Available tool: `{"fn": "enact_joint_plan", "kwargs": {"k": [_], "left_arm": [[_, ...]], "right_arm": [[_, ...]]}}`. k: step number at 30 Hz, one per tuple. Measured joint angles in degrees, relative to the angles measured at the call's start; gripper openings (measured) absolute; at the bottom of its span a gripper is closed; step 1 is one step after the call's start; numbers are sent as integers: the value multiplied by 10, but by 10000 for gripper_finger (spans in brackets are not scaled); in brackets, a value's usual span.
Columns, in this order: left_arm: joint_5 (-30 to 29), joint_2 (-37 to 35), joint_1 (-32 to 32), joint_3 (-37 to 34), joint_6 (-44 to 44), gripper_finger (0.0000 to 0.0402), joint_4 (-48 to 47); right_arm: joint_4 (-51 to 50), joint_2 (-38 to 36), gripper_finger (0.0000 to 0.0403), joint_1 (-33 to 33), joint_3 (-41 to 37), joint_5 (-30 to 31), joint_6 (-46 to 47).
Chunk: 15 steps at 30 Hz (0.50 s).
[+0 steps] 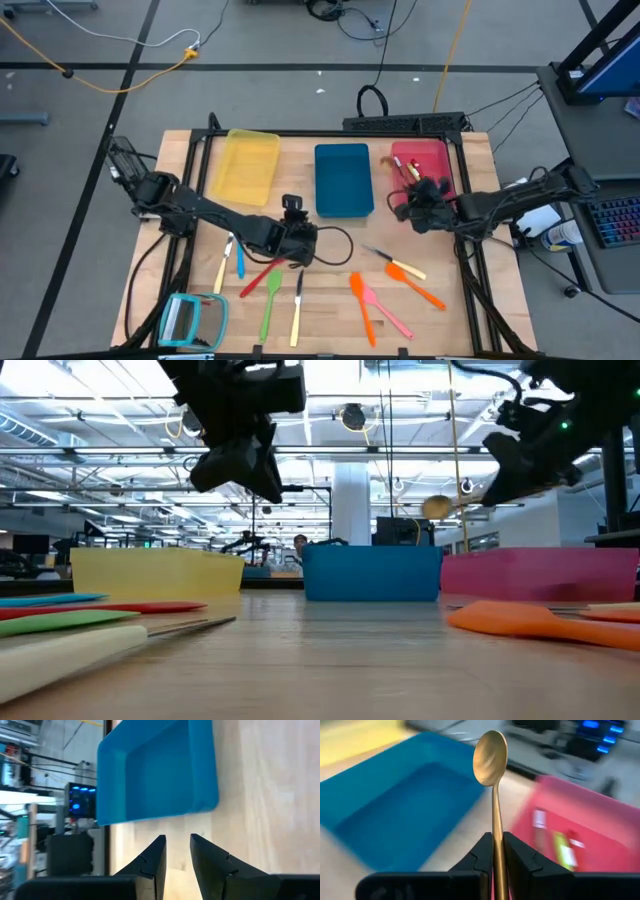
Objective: Pick & Place Kitchen Items
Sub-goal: Put the gold serving spoon into the red bin
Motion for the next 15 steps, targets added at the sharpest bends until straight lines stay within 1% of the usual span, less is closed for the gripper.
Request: {"fn": "enact_joint_plan", "kwargs": {"k": [3,5,8,15], "left_arm": [[38,2,5,0,0,93,0],[57,1,7,0,1,93,8],[70,1,11,0,2,93,12],[72,1,22,0,2,93,12]], "right_arm": [[-76,2,21,-18,-1,9,97],[-89,5,21,-28,-7,9,132],[-77,5,25,-45,-33,0,157],[-22,4,34,-77,-108,-79,181]]}}
